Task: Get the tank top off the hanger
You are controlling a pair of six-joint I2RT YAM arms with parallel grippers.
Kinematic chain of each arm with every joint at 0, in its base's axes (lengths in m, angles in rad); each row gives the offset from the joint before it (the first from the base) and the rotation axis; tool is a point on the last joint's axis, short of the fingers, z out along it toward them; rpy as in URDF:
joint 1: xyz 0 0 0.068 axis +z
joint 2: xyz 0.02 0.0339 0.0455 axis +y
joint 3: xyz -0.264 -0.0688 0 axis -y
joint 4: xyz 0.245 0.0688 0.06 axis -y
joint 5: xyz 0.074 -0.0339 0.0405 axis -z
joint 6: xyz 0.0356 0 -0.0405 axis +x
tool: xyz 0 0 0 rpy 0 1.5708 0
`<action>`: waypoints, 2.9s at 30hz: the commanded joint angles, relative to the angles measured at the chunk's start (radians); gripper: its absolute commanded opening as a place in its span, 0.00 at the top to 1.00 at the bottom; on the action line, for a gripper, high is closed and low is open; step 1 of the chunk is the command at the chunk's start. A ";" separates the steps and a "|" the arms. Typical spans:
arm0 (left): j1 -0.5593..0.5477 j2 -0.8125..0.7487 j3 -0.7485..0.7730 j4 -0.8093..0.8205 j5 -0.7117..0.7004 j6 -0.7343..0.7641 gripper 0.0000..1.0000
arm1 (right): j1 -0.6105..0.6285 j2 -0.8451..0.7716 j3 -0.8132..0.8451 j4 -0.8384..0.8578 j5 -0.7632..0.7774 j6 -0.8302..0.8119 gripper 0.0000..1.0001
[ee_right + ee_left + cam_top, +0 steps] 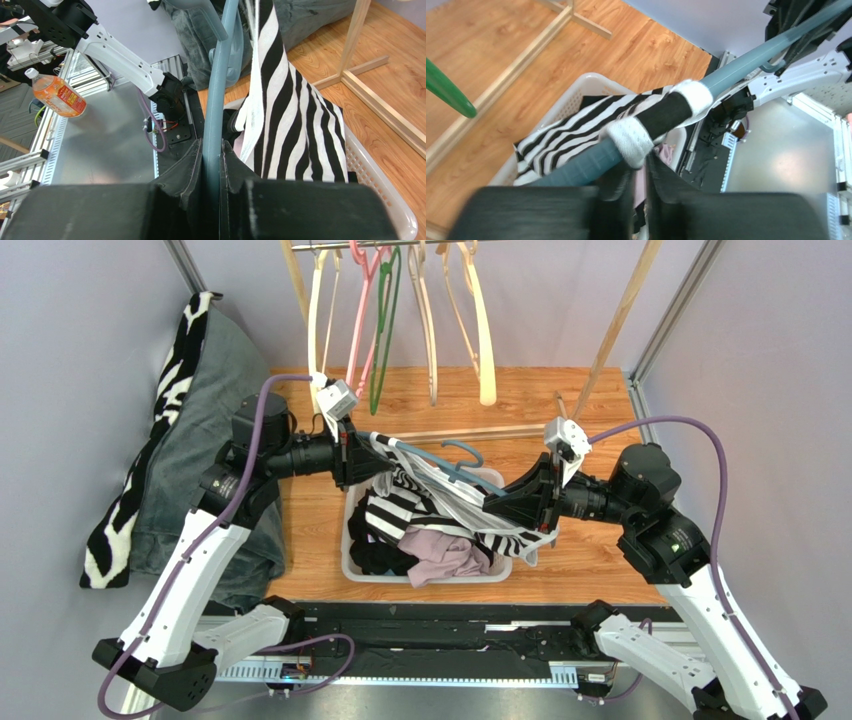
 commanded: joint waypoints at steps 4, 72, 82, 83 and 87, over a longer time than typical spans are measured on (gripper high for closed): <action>0.002 -0.004 0.171 0.042 0.056 0.019 1.00 | 0.024 0.038 0.152 -0.012 -0.078 -0.005 1.00; 0.180 -0.243 0.013 -0.120 -0.292 0.093 1.00 | 0.024 -0.197 0.231 -0.200 -0.159 -0.171 1.00; 0.180 -0.275 -0.048 -0.110 -0.149 0.059 1.00 | 0.024 -0.120 0.201 0.033 -0.147 -0.046 1.00; 0.180 -0.279 -0.056 -0.109 -0.117 0.059 1.00 | 0.024 -0.121 0.195 0.088 -0.135 -0.039 1.00; 0.182 -0.297 -0.053 -0.139 -0.069 0.094 0.33 | 0.026 -0.073 0.203 0.143 -0.105 -0.014 1.00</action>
